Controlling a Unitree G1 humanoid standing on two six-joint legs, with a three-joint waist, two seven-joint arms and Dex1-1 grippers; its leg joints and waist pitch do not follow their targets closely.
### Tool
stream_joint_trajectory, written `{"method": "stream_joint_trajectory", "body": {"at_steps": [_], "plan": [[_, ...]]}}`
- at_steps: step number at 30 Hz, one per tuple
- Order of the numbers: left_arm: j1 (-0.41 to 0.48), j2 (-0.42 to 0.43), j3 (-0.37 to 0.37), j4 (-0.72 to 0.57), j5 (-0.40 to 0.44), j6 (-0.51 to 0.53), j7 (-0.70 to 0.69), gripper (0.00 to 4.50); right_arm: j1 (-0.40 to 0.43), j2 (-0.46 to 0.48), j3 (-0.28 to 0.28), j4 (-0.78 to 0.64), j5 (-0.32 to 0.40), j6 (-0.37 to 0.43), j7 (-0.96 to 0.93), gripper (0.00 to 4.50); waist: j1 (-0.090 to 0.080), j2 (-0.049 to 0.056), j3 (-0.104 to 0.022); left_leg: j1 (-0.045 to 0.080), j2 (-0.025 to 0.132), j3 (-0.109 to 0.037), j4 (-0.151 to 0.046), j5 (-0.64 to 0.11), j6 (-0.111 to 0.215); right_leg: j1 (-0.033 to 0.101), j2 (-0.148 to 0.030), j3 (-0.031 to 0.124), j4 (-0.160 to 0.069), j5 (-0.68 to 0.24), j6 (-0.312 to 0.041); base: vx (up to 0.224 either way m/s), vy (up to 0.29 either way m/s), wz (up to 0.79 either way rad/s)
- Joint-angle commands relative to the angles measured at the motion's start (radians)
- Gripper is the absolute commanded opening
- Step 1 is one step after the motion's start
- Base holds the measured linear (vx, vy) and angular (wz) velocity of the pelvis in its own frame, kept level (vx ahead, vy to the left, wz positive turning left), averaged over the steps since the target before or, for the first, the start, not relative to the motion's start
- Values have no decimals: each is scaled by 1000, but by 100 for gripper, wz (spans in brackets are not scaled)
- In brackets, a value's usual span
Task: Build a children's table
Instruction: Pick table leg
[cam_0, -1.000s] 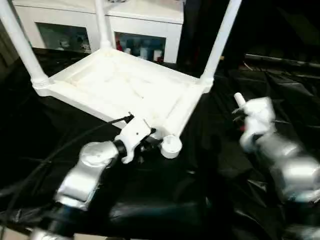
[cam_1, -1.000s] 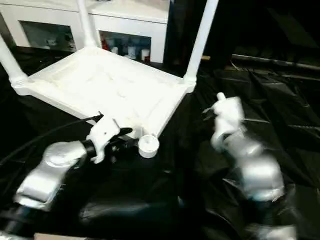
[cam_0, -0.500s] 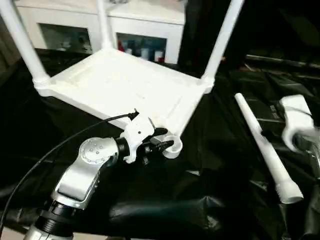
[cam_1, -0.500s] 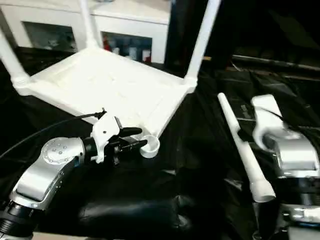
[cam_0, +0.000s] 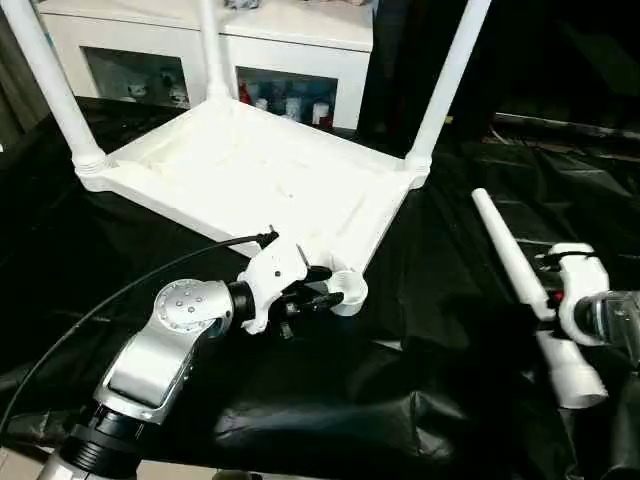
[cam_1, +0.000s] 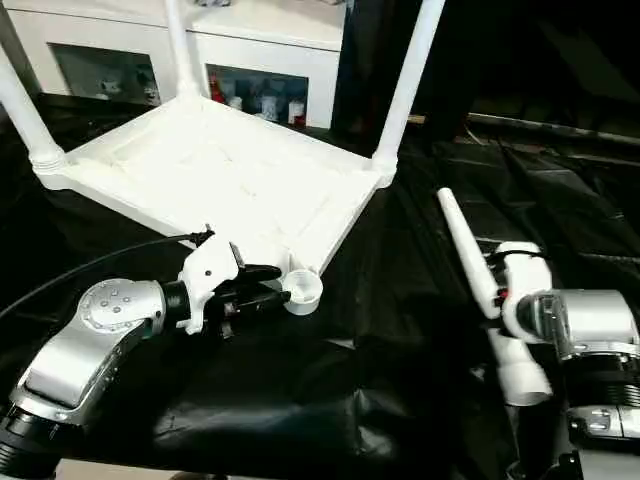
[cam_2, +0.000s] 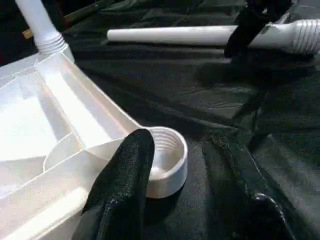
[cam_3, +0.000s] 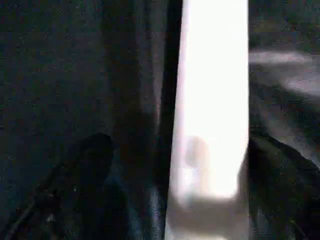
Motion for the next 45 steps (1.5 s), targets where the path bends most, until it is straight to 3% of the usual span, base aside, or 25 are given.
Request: {"method": "stream_joint_trajectory", "body": {"at_steps": [1, 6, 11, 15, 19, 23, 25, 26, 27, 28, 29, 32, 33, 34, 39, 42, 45], "plan": [[5, 6, -14, -24, -4, 7, -6, 195, -7, 1, 10, -47, 30, 27, 18, 440, 3, -11, -65, 26, 54, -24, -56, -149, 3, 37, -71, 49, -78, -113, -206, 0, 0, 0], [5, 11, -16, -32, -5, 12, -7, 195, -18, 31, 65, -157, 44, 62, 48, 440, 1, -13, -65, 28, 56, -24, -57, -155, -3, 33, -72, 50, -79, -131, -197, 0, 0, 0], [5, 14, -17, -37, -5, 11, -5, 195, -41, 50, 71, -178, 58, 71, 41, 440, 4, -9, -64, 31, 57, -25, -59, -171, -21, 29, -73, 49, -80, -159, -196, 0, 0, 0], [2, 22, -17, -27, -2, 6, -7, 195, -78, 110, 77, -96, 40, 42, -1, 440, 4, -5, -64, 30, 55, -25, -60, -177, -35, 28, -73, 50, -79, -153, -190, 0, 0, 0], [-2, 25, -19, -23, 0, 4, -6, 195, -104, 178, 78, -17, 30, 11, -34, 440, 1, -8, -65, 29, 53, -25, -59, -181, -43, 27, -75, 50, -79, -164, -198, 0, 0, 0], [-7, 25, -19, -19, -1, 4, -5, 195, -135, 243, 50, 61, 65, -4, -31, 440, -1, 0, -67, 31, 54, -25, -61, -189, -54, 26, -74, 50, -75, -147, -198, 0, 0, 0], [-10, 24, -26, -11, 1, -1, -6, 195, -171, 301, 23, 173, 83, -54, -45, 440, -3, -11, -65, 29, 55, -26, -63, -207, -61, 26, -75, 50, -77, -171, -195, 0, 0, 0], [-11, 24, -27, -10, 2, -2, -6, 195, -175, 307, 26, 187, 80, -65, -50, 440, -2, -8, -65, 30, 54, -26, -62, -211, -64, 24, -77, 50, -77, -180, -195, 0, 0, 0], [-12, 24, -30, -8, 5, -4, -3, 195, -189, 327, 31, 233, 65, -97, -75, 440, -4, -12, -64, 29, 54, -26, -64, -217, -66, 24, -78, 49, -79, -196, -194, 0, 0, 0], [-12, 23, -30, -8, 6, -4, -2, 195, -192, 332, 31, 241, 61, -102, -83, 440, -5, -6, -62, 30, 54, -29, -66, -237, -77, 23, -79, 49, -81, -233, -186, 0, 0, 0], [-13, 24, -29, -10, 7, -4, 0, 195, -200, 336, 24, 250, 56, -104, -97, 440, -8, -13, -61, 33, 56, -29, -69, -265, -87, 19, -76, 48, -85, -261, -171, 0, 0, 0], [-12, 26, -24, -14, 6, -1, 5, 195, -223, 341, 2, 272, 53, -100, -123, 440, -10, -12, -62, 38, 56, -33, -71, -301, -103, 16, -76, 48, -85, -286, -156, 0, 0, 0], [-8, 30, -23, -21, 4, 0, 3, 195, -234, 338, -1, 286, 45, -96, -134, 423, -11, -23, -62, 38, 56, -31, -70, -312, -104, 14, -75, 47, -88, -302, -153, 0, 0, 0], [-6, 32, -22, -25, 3, 1, 1, 195, -238, 335, 2, 291, 36, -95, -141, 413, -8, -17, -61, 41, 56, -31, -69, -319, -104, 11, -78, 49, -89, -317, -149, 0, 0, 0], [-5, 49, -29, -44, -7, 11, -22, 195, -264, 301, 26, 326, 4, -109, -156, 364, -4, -19, -63, 40, 56, -32, -70, -315, -111, 10, -77, 49, -88, -308, -140, 0, 0, 0], [-8, 53, -31, -49, -8, 10, -27, 195, -261, 278, 45, 310, -11, -106, -154, 336, 0, -17, -64, 41, 55, -29, -69, -300, -107, 10, -75, 50, -85, -272, -143, 0, 0, 0], [-10, 56, -34, -53, -7, 9, -29, 195, -253, 247, 70, 283, -26, -94, -147, 310, 1, -18, -67, 34, 54, -27, -68, -254, -101, 17, -73, 49, -78, -202, -153, 0, 0, 0]]}}
